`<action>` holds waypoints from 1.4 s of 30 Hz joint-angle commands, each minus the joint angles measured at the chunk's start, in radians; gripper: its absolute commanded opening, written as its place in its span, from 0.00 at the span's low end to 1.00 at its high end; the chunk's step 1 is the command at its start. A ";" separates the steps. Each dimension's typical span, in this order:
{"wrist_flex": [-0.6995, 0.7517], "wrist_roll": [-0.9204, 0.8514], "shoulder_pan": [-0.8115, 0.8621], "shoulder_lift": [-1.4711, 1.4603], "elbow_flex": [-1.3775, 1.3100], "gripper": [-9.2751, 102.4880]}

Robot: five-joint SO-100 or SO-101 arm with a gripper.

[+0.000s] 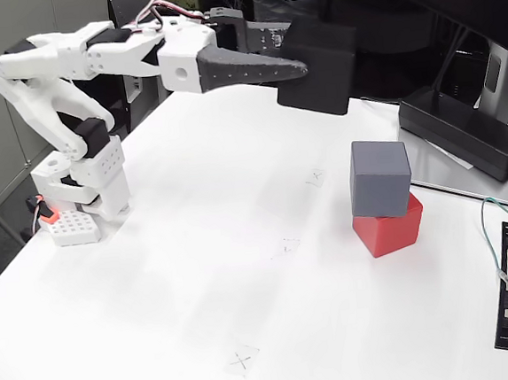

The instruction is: Stack the three blocks in an ordered color.

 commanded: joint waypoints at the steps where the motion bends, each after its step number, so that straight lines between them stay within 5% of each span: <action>1: -0.127 -0.080 -0.018 0.006 0.060 0.19; 19: -0.588 -0.140 -0.028 -0.367 0.161 0.19; 42: -0.609 -0.127 -0.118 -0.627 -0.037 0.19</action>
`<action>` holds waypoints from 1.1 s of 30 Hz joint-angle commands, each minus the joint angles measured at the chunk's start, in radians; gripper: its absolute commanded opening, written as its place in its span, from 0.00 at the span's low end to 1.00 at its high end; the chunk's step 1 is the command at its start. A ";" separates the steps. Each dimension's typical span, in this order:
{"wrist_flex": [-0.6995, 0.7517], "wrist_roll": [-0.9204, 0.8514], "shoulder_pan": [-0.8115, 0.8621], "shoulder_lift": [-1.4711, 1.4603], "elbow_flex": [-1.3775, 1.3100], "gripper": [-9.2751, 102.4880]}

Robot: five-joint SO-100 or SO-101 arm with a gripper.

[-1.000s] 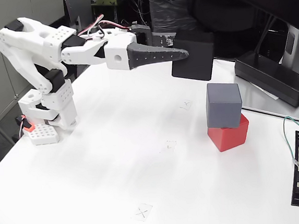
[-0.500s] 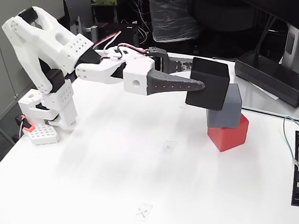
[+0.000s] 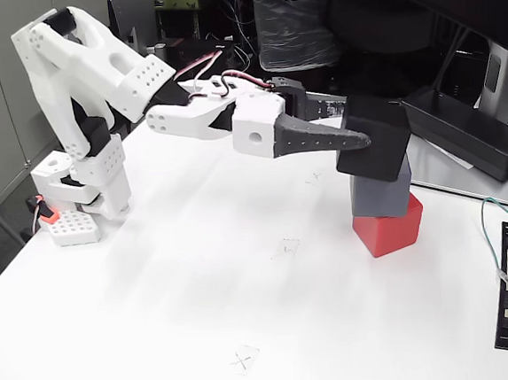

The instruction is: Stack the three blocks in an ordered color.

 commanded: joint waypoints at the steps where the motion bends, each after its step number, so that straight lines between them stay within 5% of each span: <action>1: -0.018 0.005 -0.066 0.005 -0.040 0.19; 33: -0.025 0.101 -0.015 -0.101 -0.123 0.19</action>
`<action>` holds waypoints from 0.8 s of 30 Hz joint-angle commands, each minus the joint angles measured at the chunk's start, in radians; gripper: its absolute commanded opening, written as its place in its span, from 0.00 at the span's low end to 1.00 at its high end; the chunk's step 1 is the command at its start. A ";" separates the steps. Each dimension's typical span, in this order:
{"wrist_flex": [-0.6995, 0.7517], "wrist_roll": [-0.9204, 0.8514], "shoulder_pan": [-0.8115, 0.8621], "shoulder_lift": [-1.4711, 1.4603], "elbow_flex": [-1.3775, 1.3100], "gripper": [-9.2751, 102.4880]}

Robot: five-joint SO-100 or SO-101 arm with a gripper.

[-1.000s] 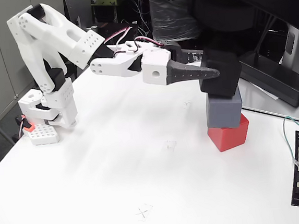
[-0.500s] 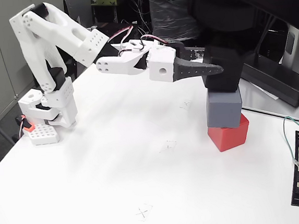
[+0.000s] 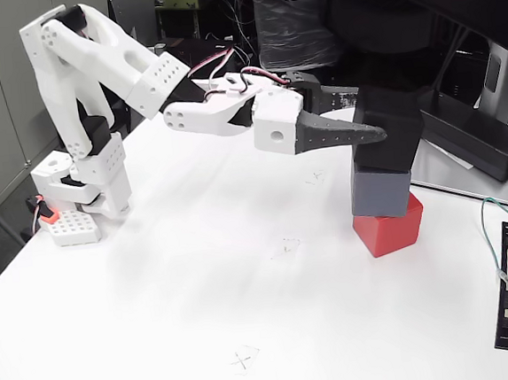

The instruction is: Stack the three blocks in an ordered color.

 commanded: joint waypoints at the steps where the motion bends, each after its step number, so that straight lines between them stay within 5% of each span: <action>1: -0.012 0.012 0.002 0.005 -0.032 0.19; 24: -0.005 0.015 -0.002 0.003 -0.031 0.32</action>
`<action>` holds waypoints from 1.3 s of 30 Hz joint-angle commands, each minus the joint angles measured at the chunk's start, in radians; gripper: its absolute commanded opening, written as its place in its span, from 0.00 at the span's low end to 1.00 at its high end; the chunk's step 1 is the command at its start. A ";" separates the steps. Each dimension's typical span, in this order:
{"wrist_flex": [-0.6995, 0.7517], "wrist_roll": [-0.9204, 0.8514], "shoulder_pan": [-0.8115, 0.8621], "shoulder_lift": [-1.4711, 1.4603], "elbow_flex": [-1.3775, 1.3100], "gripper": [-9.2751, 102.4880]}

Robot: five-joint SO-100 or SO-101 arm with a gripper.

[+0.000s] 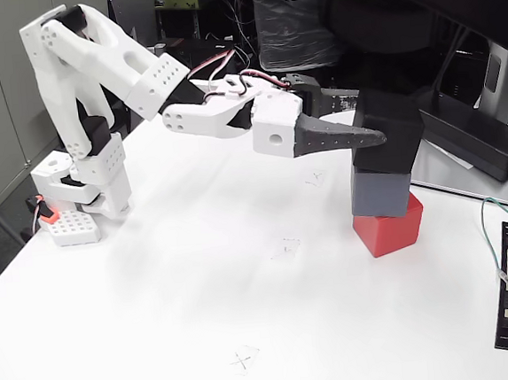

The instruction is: Stack the three blocks in an ordered color.

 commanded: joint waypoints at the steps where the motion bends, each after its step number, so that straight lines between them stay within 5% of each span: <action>1: -0.005 0.012 0.000 0.006 -0.031 0.32; 30: -0.011 0.008 -0.002 0.006 0.009 0.33; 39: -0.011 0.008 -0.002 0.009 0.009 0.46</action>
